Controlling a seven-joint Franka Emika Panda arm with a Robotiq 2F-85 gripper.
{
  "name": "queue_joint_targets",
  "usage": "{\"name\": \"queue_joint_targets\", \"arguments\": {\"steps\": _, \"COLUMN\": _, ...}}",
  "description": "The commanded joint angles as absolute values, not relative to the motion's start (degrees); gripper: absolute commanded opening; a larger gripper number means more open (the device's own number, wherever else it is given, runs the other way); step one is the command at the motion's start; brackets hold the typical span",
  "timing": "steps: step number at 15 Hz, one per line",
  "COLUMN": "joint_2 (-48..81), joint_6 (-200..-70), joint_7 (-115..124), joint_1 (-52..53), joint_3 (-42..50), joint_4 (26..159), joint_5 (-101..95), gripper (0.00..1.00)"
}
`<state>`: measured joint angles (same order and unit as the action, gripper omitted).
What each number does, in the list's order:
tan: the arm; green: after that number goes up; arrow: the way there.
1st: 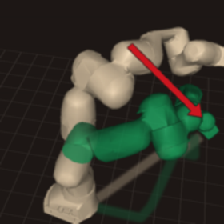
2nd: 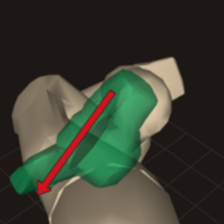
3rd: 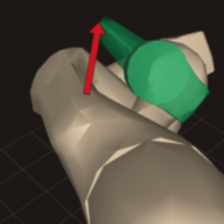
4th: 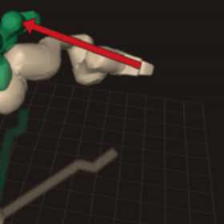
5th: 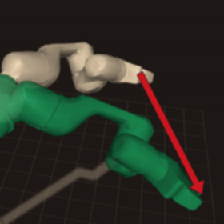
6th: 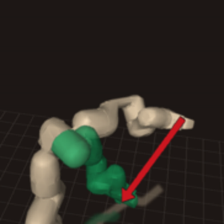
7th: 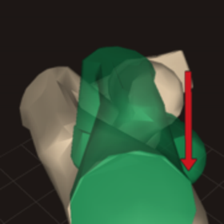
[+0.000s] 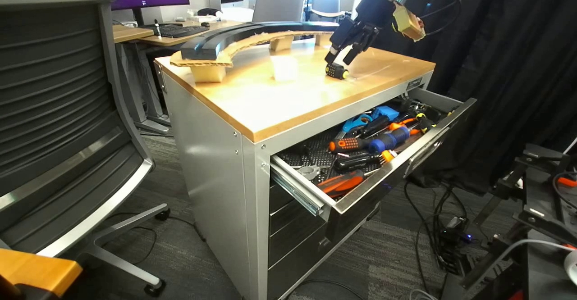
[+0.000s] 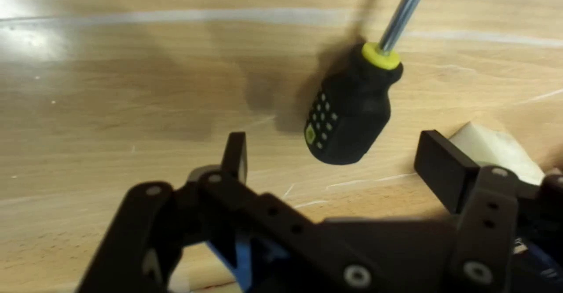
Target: Put the screwdriver in the open drawer then close the drawer
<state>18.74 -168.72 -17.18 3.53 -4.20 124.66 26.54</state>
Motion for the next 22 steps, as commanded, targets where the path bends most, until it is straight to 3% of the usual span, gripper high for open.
{"name": "queue_joint_targets", "arguments": {"steps": 1, "joint_2": 20.61, "joint_6": -171.32, "joint_7": -19.04, "joint_1": 2.26, "joint_3": -5.56, "joint_4": 123.20, "joint_5": 28.00, "gripper": 0.66}}
{"name": "queue_joint_targets", "arguments": {"steps": 7, "joint_2": 16.19, "joint_6": -163.23, "joint_7": -21.54, "joint_1": -0.87, "joint_3": -8.86, "joint_4": 125.86, "joint_5": 30.29, "gripper": 0.18}}
{"name": "queue_joint_targets", "arguments": {"steps": 12, "joint_2": 7.78, "joint_6": -143.50, "joint_7": -27.49, "joint_1": -3.78, "joint_3": -11.70, "joint_4": 130.87, "joint_5": 30.54, "gripper": 0.17}}
{"name": "queue_joint_targets", "arguments": {"steps": 17, "joint_2": 4.64, "joint_6": -146.98, "joint_7": -33.76, "joint_1": -0.52, "joint_3": -11.35, "joint_4": 136.37, "joint_5": 34.69, "gripper": 0.16}}
{"name": "queue_joint_targets", "arguments": {"steps": 18, "joint_2": 4.86, "joint_6": -148.32, "joint_7": -35.41, "joint_1": 0.01, "joint_3": -11.61, "joint_4": 136.86, "joint_5": 37.11, "gripper": 0.21}}
{"name": "queue_joint_targets", "arguments": {"steps": 19, "joint_2": 5.34, "joint_6": -150.54, "joint_7": -36.98, "joint_1": 0.67, "joint_3": -11.90, "joint_4": 137.23, "joint_5": 39.52, "gripper": 0.61}}
{"name": "queue_joint_targets", "arguments": {"steps": 20, "joint_2": 5.91, "joint_6": -152.00, "joint_7": -38.56, "joint_1": 1.27, "joint_3": -12.21, "joint_4": 137.45, "joint_5": 41.67, "gripper": 0.62}}
{"name": "queue_joint_targets", "arguments": {"steps": 22, "joint_2": 6.32, "joint_6": -154.02, "joint_7": -41.04, "joint_1": 2.19, "joint_3": -12.65, "joint_4": 137.90, "joint_5": 45.33, "gripper": 0.75}}
